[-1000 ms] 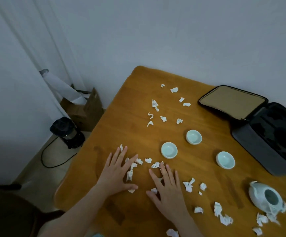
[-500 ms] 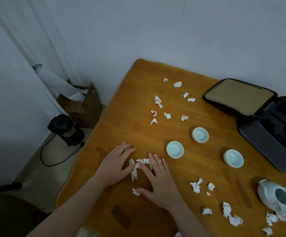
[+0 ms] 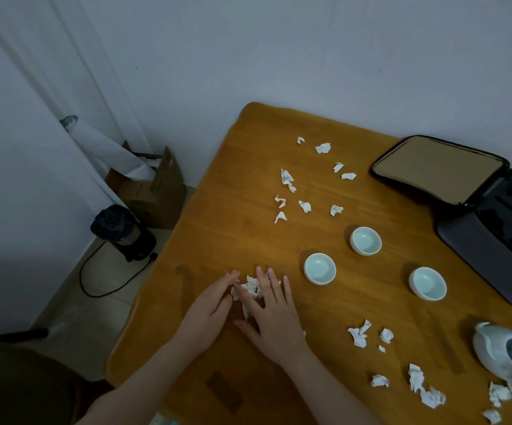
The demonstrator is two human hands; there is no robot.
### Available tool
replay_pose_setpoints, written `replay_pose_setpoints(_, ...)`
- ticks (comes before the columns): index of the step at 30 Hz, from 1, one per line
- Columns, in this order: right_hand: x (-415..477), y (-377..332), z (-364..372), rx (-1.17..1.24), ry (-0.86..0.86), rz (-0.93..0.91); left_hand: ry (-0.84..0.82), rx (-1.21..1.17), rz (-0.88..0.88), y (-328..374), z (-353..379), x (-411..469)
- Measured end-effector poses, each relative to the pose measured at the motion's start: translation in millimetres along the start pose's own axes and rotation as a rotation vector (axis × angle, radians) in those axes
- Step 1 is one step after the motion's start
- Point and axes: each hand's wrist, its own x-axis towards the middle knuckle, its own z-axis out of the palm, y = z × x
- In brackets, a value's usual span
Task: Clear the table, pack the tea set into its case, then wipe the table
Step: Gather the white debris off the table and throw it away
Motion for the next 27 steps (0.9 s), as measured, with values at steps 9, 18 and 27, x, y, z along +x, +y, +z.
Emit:
replay_pose_setpoints(9, 12, 2, 2, 0.058, 0.019, -0.046, 0.016, -0.358, -0.132, 25, 10, -2)
replay_pose_setpoints(18, 26, 7, 3, -0.032, 0.293, -0.156, 0.149, -0.277, -0.165, 18, 5, 3)
replay_pose_setpoints(27, 45, 23, -1, -0.092, 0.292, -0.27, 0.218, -0.194, -0.166, 12, 1, -2)
